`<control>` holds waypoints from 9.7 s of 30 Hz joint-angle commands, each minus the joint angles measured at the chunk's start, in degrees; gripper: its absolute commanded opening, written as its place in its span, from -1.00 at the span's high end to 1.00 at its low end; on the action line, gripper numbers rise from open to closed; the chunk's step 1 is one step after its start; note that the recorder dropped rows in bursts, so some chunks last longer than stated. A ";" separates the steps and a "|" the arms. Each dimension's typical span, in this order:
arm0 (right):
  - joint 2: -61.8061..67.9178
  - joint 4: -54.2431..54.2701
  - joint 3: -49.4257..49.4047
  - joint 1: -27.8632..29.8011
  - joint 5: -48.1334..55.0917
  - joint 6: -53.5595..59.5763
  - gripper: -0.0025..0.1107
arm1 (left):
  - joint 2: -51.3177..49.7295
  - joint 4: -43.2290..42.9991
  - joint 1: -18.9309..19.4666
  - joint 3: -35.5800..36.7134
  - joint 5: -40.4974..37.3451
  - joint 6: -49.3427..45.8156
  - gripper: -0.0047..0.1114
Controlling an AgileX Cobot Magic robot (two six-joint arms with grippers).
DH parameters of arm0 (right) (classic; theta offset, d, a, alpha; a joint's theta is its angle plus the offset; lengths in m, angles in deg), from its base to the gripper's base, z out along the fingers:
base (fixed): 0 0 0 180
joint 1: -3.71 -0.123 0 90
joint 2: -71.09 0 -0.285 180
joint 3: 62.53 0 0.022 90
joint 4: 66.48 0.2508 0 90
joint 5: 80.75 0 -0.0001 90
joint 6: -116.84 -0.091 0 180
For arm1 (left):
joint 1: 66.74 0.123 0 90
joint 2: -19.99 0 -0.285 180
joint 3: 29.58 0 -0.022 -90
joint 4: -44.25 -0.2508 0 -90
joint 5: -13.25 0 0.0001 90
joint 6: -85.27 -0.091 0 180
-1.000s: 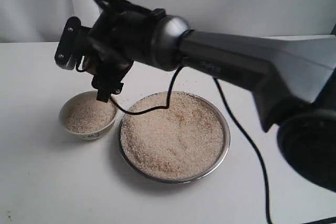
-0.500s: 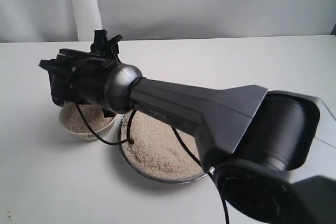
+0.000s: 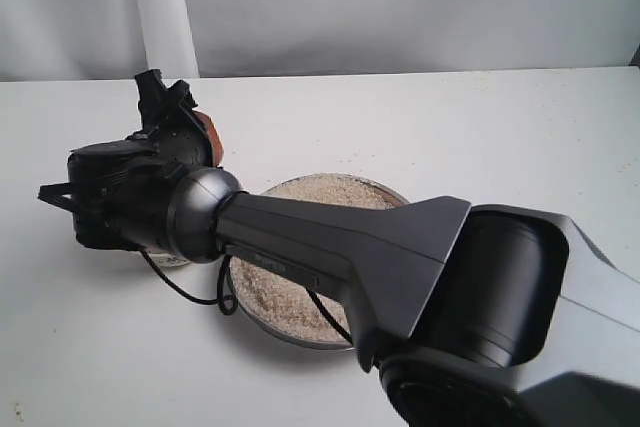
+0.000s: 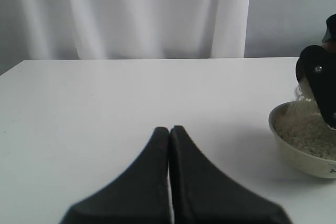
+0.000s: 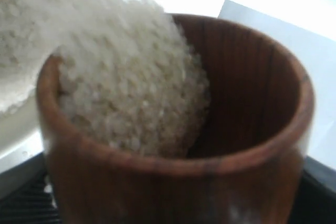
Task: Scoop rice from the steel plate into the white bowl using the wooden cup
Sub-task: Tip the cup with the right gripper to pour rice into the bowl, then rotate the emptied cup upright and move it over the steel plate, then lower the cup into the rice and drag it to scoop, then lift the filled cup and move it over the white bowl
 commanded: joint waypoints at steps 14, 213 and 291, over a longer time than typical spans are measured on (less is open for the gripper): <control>-0.71 -2.20 0.47 0.02 6.07 3.28 0.96 | 0.14 -0.02 -0.15 0.09 0.33 0.22 0.92; -17.59 33.29 -44.17 8.84 -5.89 -0.14 0.96 | 0.14 -0.02 -0.15 0.09 0.33 0.22 0.92; -33.71 52.71 -35.74 15.90 -33.08 -4.41 0.96 | 0.14 -0.02 -0.15 0.09 0.33 0.22 0.92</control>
